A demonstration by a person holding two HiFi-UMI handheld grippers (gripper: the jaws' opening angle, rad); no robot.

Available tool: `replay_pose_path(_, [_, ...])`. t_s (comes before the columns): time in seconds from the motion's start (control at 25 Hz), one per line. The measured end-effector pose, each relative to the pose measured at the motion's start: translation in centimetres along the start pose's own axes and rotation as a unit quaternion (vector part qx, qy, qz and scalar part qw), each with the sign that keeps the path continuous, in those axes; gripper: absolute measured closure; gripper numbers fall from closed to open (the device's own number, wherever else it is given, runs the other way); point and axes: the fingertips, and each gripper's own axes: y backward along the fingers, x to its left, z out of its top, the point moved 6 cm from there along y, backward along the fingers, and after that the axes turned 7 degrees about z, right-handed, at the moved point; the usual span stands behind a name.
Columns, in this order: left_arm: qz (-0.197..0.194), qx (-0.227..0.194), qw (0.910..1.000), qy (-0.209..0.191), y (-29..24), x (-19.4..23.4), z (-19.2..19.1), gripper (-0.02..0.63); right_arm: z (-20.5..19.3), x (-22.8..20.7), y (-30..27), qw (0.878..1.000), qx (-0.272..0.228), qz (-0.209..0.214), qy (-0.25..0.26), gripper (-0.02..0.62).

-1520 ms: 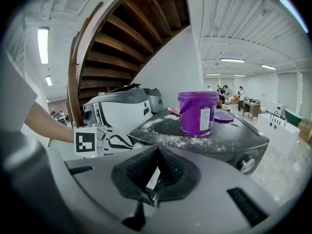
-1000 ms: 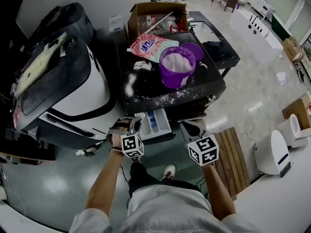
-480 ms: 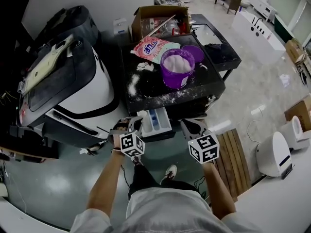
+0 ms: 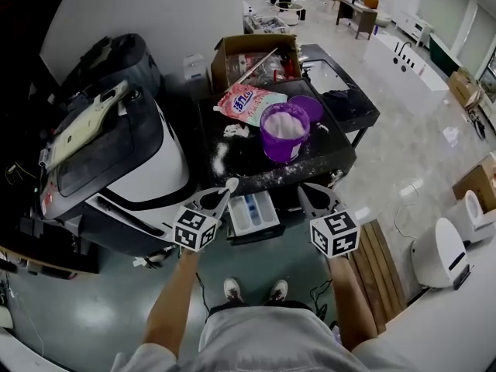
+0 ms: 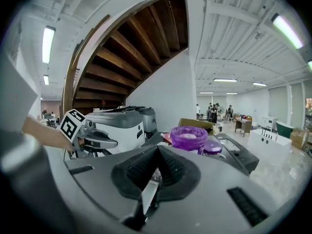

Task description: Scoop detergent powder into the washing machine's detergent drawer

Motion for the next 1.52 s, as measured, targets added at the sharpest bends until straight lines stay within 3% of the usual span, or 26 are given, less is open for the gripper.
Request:
replay_pose_path(0.12, [-0.022,-0.044,0.9967,0.065,1.0,1.4,2.6,0.591,2.4,0.0,-0.4,1.0,-0.015,-0.009,0.017,0.589])
replay_pose_path(0.24, [-0.026,-0.1,0.9874,0.12,2.4,3.3,5.3,0.591,4.7,-0.1,-0.8,0.999,-0.021,-0.023,0.04,0.589])
replay_pose_path(0.4, [-0.018,-0.15,0.9791,0.136,4.0,5.6,8.3,0.591,7.4,-0.1,-1.4,0.997,-0.034,-0.031,0.067,0.589])
replay_pose_path(0.48, [-0.009,-0.159,0.98,0.119,4.6,6.3,9.5,0.591,8.7,0.0,-1.8,0.996,-0.043,-0.03,0.074,0.589])
replay_pose_path(0.64, [0.027,-0.169,0.9843,0.042,5.2,7.1,12.2,0.591,11.1,-0.1,-2.6,0.993,-0.062,-0.03,0.092,0.589])
replay_pose_path(0.76, [0.037,-0.182,0.9826,0.003,5.6,7.3,14.3,0.591,12.9,0.3,-3.4,0.991,-0.07,-0.026,0.114,0.591])
replay_pose_path(1.16, [0.039,-0.222,0.9738,-0.034,7.7,8.1,18.7,0.591,17.2,2.2,-5.3,0.982,-0.089,-0.008,0.169,0.589])
replay_pose_path(1.52, [0.048,-0.233,0.9701,-0.046,9.0,8.6,19.6,0.591,18.5,3.4,-6.3,0.979,-0.096,0.006,0.178,0.591])
